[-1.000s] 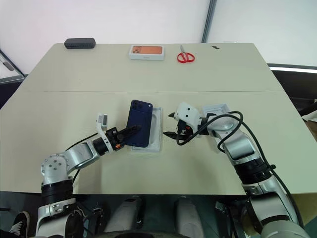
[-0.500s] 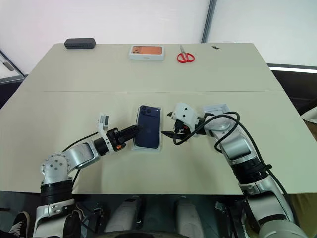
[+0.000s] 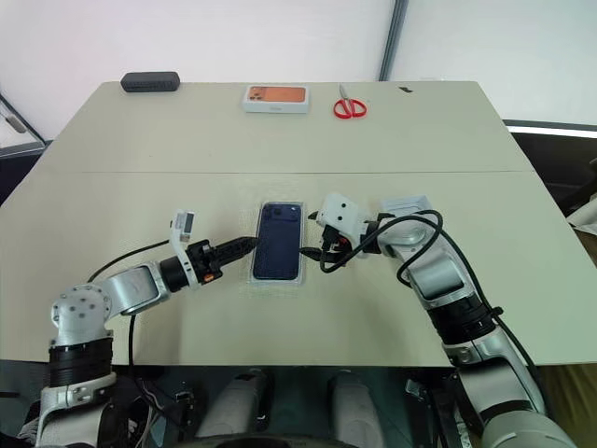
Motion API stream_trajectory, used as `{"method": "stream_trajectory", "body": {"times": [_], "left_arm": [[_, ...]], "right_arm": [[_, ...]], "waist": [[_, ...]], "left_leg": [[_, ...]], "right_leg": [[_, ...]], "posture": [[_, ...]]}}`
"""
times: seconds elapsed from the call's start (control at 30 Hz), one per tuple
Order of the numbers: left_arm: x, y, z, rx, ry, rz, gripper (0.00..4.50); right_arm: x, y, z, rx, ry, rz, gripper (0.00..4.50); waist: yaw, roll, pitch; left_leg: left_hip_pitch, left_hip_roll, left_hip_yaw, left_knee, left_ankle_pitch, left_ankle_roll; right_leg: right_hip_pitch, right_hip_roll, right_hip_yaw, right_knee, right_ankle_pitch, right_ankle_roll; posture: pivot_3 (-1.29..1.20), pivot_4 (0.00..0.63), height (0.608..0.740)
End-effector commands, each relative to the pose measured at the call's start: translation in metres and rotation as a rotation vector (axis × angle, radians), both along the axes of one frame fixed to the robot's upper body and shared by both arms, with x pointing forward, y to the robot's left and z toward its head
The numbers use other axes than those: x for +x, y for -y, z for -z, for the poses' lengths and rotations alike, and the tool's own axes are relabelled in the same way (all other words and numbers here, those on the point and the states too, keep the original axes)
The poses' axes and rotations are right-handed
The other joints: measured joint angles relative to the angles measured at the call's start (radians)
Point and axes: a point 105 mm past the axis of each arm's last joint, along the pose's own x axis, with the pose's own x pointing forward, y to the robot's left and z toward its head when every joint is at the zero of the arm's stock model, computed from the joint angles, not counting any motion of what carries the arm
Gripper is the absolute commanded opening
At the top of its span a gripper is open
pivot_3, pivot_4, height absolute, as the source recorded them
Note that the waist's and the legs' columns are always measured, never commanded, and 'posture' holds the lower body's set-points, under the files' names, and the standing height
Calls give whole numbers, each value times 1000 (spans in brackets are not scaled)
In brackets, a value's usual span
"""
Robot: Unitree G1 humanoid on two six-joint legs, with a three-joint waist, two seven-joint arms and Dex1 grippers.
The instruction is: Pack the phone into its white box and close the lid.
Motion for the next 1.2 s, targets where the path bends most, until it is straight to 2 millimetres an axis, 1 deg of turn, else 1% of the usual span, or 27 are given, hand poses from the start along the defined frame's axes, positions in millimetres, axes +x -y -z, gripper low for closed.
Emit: {"method": "stream_trajectory", "body": {"times": [0.03, 0.17, 0.23, 0.27, 0.3, 0.37, 0.43, 0.47, 0.53, 0.67, 0.73, 0.9, 1.0, 1.1, 1.2], "left_arm": [[0, -3, -18, 5, 82, 13, 2170], [0, -13, -16, 100, 106, 14, 2170], [12, -26, -18, 146, 132, -59, 1668], [17, -31, -18, 169, 143, -85, 1360], [21, -36, -19, 205, 161, -109, 873], [25, -39, -18, 253, 183, -116, 0], [25, -37, -16, 264, 194, -95, 0], [25, -35, -15, 267, 195, -87, 0], [27, -28, -9, 290, 198, -76, 0], [30, -14, 10, 419, 216, -41, 0], [30, -5, 13, 435, 230, -18, 0], [35, 17, 14, 405, 238, 16, 0], [37, 31, 12, 380, 250, 45, 0], [41, 47, 9, 354, 261, 76, 0], [46, 69, 6, 332, 282, 124, 0]], "right_arm": [[1, -4, -10, 20, 27, -11, 3810], [3, -3, -12, 44, 6, 5, 3810], [5, -1, -8, 38, -4, 25, 3274], [4, -1, -7, 36, -8, 26, 2953], [5, 0, -6, 33, -6, 30, 2504], [5, -1, -4, 28, -3, 33, 1474], [5, -2, -2, 19, 1, 31, 441], [5, -2, -1, 12, 5, 31, 29], [6, -2, 3, -9, 13, 37, 29], [13, 6, 16, -119, 63, 68, 29], [14, 6, 20, -141, 79, 64, 29], [13, 5, 23, -157, 86, 51, 29], [12, 5, 19, -126, 74, 57, 29], [15, 13, 17, -147, 88, 74, 29], [20, 26, 16, -210, 114, 82, 29]], "waist": [[0, 0, 0], [-1, 0, 0], [-1, 0, 0], [0, 0, 0], [0, 0, 0], [0, 0, 0], [0, 0, 0], [0, 0, 0], [0, 0, 0], [0, 0, 0], [0, 0, 0], [0, 1, 1], [0, 0, 1], [2, 0, 1], [4, 0, 1]], "left_leg": [[0, 0, 0, 0, 0, 0], [0, 0, 0, 0, 0, 0], [0, 0, 0, 0, 0, 0], [0, 0, 0, 0, 0, 0], [0, 0, 0, 0, 0, 0], [0, 0, 0, 0, 0, 0], [0, 0, 1, -1, 0, 0], [0, 0, 1, -1, 0, 0], [0, 0, 1, -1, 0, 0], [0, 0, 1, -1, 0, 0], [0, 0, 1, -1, 0, 0], [0, 0, 0, -1, 0, 0], [0, 0, 0, 0, 0, 0], [0, 0, 0, 0, 0, 0], [0, -1, 0, 0, 0, 0]], "right_leg": [[0, 0, 0, 0, 0, 0], [0, 0, 0, 0, 0, 0], [0, 0, 0, 0, 0, 0], [0, 0, 0, 0, 0, -1], [0, 0, 0, 0, 0, -1], [0, 0, 0, 0, 0, -1], [0, 0, 0, -1, 0, -1], [0, 0, 0, -1, 0, -1], [0, -1, 0, -1, 0, 0], [0, 0, 0, -1, 0, 0], [0, 0, 0, -1, 0, 0], [0, 0, 0, -1, 0, 0], [0, 0, 0, -1, 0, 0], [0, 0, 0, -1, 0, 0], [1, 0, -1, -1, 0, 0]], "posture": [[0, 150, 740], [0, 150, 740], [0, 150, 740], [0, 150, 740], [0, 150, 740], [0, 150, 740], [0, 150, 740], [0, 150, 740], [0, 150, 740], [0, 150, 740], [0, 150, 740], [0, 150, 740], [0, 150, 740], [0, 150, 740], [0, 150, 740]]}}
